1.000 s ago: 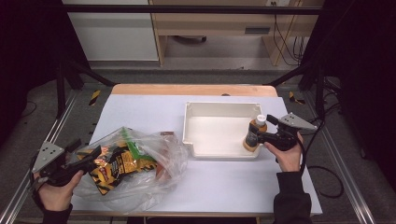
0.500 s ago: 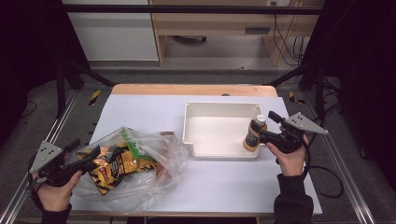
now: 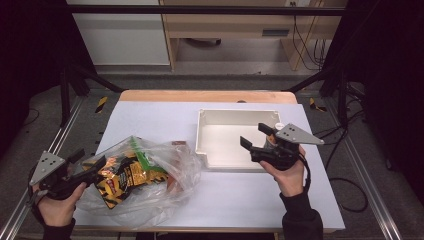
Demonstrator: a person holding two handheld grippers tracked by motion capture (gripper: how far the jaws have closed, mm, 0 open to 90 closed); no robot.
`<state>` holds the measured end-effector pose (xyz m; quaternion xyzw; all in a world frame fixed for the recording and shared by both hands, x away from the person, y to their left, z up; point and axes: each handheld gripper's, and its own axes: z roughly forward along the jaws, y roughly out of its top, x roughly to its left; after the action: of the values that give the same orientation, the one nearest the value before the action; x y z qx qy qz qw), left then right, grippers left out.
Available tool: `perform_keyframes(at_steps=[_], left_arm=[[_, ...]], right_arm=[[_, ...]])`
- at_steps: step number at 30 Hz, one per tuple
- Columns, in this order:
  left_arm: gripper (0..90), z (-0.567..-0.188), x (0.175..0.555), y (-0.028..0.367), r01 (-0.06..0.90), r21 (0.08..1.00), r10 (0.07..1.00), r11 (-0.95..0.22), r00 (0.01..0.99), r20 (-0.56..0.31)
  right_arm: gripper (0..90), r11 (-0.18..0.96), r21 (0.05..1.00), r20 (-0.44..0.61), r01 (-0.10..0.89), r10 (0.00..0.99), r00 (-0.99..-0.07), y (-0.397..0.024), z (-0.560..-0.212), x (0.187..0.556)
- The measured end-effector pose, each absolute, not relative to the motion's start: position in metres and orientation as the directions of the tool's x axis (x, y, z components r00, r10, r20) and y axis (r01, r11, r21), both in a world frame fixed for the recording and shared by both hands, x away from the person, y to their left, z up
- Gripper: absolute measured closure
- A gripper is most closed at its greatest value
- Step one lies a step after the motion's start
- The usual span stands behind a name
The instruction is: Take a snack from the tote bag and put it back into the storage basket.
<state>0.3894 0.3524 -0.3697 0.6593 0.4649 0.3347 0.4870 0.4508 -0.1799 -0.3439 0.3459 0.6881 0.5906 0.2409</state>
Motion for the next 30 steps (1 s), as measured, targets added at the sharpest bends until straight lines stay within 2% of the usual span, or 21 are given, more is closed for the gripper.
perform_keyframes(at_steps=[7,15,30], left_arm=[[23.8,-0.369,0.389,0.354,0.284,0.955,0.94,-0.089,0.34,-0.013],[23.8,-0.37,0.39,0.353,0.288,0.953,0.942,-0.092,0.336,-0.01],[26.3,-0.368,0.387,0.363,0.287,0.955,0.949,-0.076,0.315,-0.02]], right_arm=[[24.8,0.099,0.976,0.067,0.195,0.714,-0.697,-0.149,-0.348,0.447],[29.0,0.113,0.97,0.076,0.214,0.695,-0.715,-0.125,-0.353,0.442],[44.0,0.204,0.95,0.074,0.237,0.591,-0.803,-0.051,-0.366,0.434]])
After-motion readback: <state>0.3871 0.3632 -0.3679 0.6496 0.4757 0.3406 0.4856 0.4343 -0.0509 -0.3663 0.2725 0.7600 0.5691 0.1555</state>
